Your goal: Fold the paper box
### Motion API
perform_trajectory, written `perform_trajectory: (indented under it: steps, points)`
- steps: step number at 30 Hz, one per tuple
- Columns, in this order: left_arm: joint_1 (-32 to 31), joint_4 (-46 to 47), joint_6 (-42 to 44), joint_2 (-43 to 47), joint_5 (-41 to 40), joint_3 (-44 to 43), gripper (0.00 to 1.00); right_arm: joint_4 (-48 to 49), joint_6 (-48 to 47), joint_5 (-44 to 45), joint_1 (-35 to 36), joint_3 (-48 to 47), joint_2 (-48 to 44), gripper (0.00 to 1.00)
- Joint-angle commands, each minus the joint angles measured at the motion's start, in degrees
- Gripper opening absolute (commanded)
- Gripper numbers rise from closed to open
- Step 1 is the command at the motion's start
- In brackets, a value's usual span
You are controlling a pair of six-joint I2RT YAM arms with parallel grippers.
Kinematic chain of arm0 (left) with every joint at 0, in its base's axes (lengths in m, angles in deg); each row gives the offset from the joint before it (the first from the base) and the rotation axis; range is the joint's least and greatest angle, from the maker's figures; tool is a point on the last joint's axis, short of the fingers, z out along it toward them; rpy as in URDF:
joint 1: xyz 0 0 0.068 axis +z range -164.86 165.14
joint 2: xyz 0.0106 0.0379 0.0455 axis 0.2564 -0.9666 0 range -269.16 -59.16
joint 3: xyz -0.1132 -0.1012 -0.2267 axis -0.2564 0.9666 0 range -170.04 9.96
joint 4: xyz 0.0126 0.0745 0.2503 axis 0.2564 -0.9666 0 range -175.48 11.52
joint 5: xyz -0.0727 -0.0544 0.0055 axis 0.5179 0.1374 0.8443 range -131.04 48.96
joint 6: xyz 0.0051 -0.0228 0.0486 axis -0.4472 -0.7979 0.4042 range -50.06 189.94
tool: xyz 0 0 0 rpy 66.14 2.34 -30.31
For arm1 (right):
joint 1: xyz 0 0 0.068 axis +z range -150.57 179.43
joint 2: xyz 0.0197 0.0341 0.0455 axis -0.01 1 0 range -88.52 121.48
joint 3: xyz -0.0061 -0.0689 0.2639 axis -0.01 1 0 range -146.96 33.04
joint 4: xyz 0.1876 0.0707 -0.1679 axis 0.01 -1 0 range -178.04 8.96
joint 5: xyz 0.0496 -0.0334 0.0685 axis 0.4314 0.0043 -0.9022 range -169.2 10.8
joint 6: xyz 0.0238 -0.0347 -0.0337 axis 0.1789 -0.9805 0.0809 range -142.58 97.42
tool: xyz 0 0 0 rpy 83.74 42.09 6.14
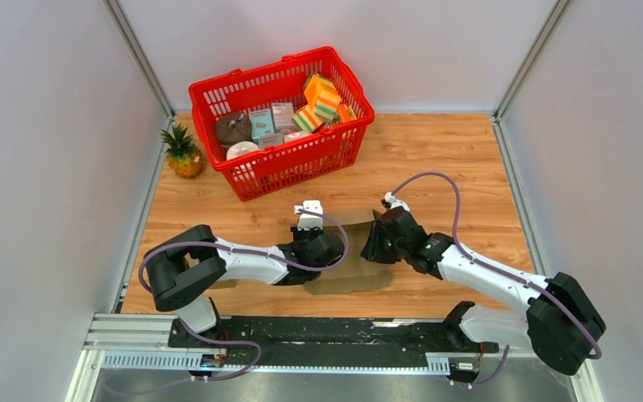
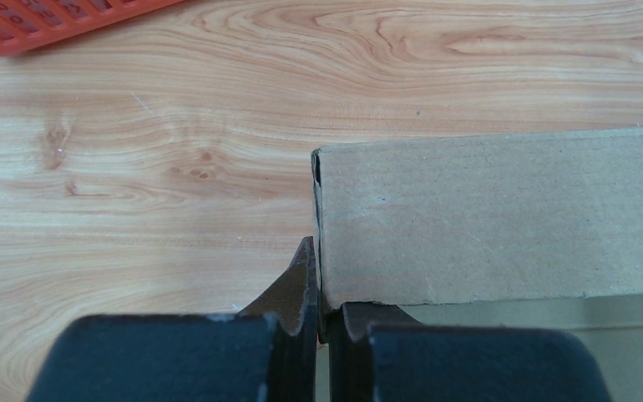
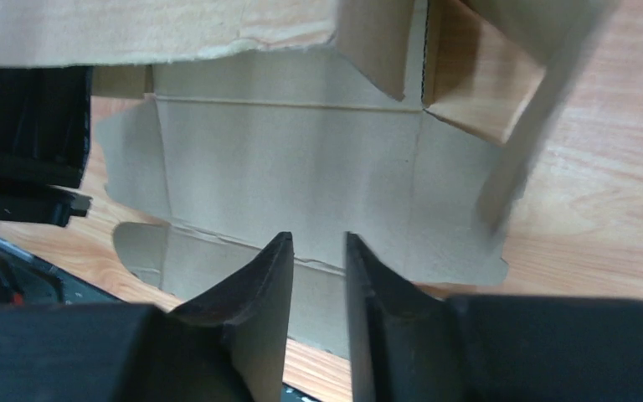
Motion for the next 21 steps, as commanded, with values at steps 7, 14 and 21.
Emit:
perform_trajectory:
  steps: [7,14,21]
  points:
    - [-0.2,-0.24,-0.25,1.08,0.96,0.33,0.0,-20.56,-12.79,12.09,-1.64,-10.46,-14.13,0.54]
    - [-0.11,-0.15,-0.07,0.99,1.05,0.15,0.0,-19.91,-18.22,11.54,-26.24,-12.32,-11.08,0.68]
    - [-0.2,0.03,0.02,1.16,1.31,0.59,0.0,-19.98,-27.47,5.49,-28.65,-20.76,11.87,0.65]
